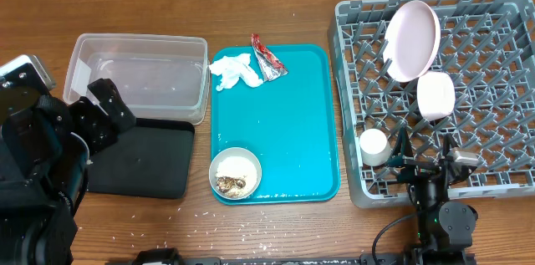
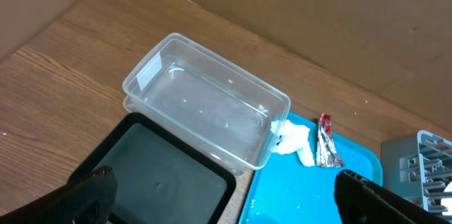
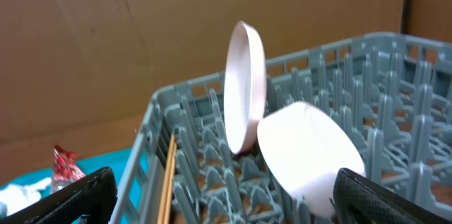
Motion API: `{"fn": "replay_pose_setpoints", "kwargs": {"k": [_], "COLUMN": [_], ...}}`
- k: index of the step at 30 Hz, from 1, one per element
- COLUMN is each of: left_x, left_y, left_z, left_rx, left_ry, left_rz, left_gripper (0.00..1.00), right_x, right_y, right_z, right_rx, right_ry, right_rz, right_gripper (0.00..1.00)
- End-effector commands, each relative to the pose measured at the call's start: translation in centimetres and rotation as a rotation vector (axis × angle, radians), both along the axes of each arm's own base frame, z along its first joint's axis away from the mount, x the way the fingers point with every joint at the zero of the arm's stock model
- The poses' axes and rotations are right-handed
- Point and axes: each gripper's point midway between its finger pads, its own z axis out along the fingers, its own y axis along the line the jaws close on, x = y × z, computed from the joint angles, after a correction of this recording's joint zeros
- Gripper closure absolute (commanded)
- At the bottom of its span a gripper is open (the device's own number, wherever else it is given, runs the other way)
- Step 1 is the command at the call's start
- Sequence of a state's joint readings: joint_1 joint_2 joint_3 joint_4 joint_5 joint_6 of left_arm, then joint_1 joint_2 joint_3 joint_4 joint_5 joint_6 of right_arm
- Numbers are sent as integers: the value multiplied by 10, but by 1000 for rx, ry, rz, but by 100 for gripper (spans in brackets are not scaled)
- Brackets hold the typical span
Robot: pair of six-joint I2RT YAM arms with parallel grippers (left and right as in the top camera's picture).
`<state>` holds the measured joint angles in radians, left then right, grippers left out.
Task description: Sort waste into correct bins and load items into the dishwasher
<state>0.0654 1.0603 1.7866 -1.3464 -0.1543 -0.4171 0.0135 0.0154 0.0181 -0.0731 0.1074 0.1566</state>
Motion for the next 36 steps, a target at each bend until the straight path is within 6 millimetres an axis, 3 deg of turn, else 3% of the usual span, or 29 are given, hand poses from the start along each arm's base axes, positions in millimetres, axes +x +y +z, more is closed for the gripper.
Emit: {"fn": "replay_pose_setpoints", "kwargs": {"k": [1,19,22,25,27,31,35,36], "left_x": [0,0,-6,14,24,50,61,62], "left_y": [0,-1,-41,-79,-91,-128,-160,-167], "left_z": [5,5,-8,-3,-22,-93,-170,-185], "left_rx": [-3,-18,-217,-348,-360,-323,-163,-124], "left_ry": [-17,-21,27,1,76,340,614,663], "left_rz": [10,8,-134,-304,-347,-455,-491,-500], "left_gripper": [0,0,0,0,0,2,30,32], "right_x": [0,0,0,0,0,0,0,0], "right_y": [0,0,0,0,0,0,0,0], "right_z": [2,-2,-2,-2,-2,-2,-2,-2], "right_rx": [5,5,5,5,5,5,5,5], "right_ry": [-19,-4,-4,-4,-4,-4,-4,-4], "right_rz": [1,1,1,1,1,1,1,1], "right_gripper": [0,0,0,0,0,0,0,0]}}
